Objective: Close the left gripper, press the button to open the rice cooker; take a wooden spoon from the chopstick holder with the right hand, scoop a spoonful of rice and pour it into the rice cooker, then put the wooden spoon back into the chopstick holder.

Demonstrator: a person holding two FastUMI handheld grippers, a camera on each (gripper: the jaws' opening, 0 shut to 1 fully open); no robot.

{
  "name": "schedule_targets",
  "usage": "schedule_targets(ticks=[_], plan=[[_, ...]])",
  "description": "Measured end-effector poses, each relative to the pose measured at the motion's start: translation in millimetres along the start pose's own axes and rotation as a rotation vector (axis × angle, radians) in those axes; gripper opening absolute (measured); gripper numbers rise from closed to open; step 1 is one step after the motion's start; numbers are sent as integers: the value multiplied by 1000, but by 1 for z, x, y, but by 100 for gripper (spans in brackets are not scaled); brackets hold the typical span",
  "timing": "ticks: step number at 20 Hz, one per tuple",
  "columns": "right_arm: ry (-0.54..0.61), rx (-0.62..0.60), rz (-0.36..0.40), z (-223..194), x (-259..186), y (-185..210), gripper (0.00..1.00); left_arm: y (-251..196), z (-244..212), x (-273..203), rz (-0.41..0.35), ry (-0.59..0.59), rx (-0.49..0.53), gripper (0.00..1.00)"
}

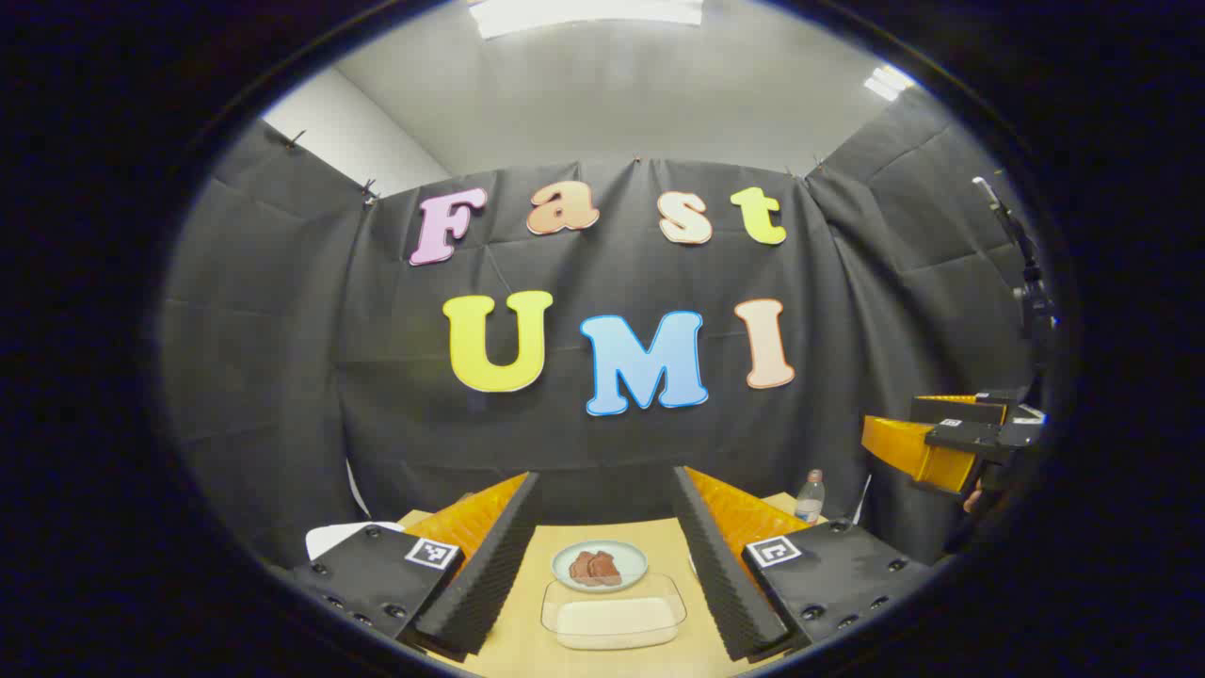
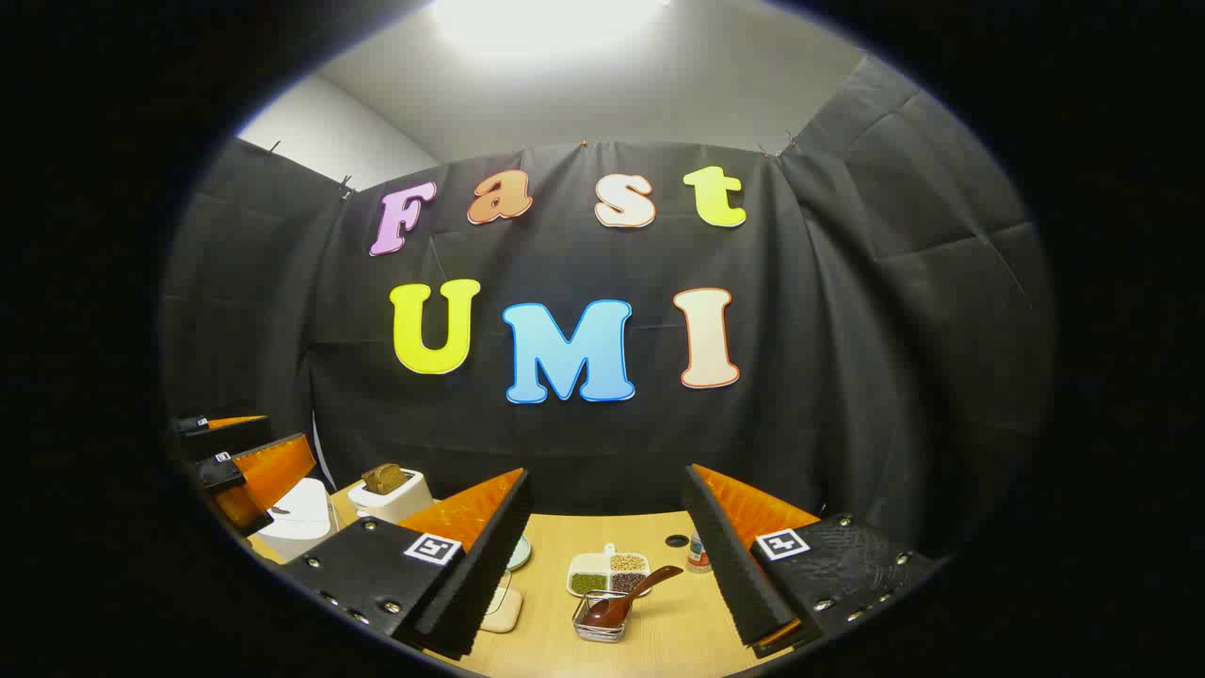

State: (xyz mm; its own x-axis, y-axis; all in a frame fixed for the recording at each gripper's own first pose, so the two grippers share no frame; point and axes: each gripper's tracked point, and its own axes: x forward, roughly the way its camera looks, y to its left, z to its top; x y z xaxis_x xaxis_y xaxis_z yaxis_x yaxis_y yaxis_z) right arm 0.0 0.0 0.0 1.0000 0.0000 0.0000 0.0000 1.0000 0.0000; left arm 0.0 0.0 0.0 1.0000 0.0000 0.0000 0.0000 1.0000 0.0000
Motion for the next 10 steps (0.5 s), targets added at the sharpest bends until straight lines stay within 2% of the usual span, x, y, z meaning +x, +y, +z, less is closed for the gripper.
schedule_targets(ticks=[1, 9, 10], plan=[[1, -3, 2, 2, -1, 6, 98, 2, 4, 2, -5, -10, -10, 95], [-29, -19, 28, 16, 6, 52, 98, 33, 4, 14, -16, -21, -20, 95], [-29, -19, 34, 16, 7, 57, 94, 39, 5, 16, -13, -22, -18, 95]])
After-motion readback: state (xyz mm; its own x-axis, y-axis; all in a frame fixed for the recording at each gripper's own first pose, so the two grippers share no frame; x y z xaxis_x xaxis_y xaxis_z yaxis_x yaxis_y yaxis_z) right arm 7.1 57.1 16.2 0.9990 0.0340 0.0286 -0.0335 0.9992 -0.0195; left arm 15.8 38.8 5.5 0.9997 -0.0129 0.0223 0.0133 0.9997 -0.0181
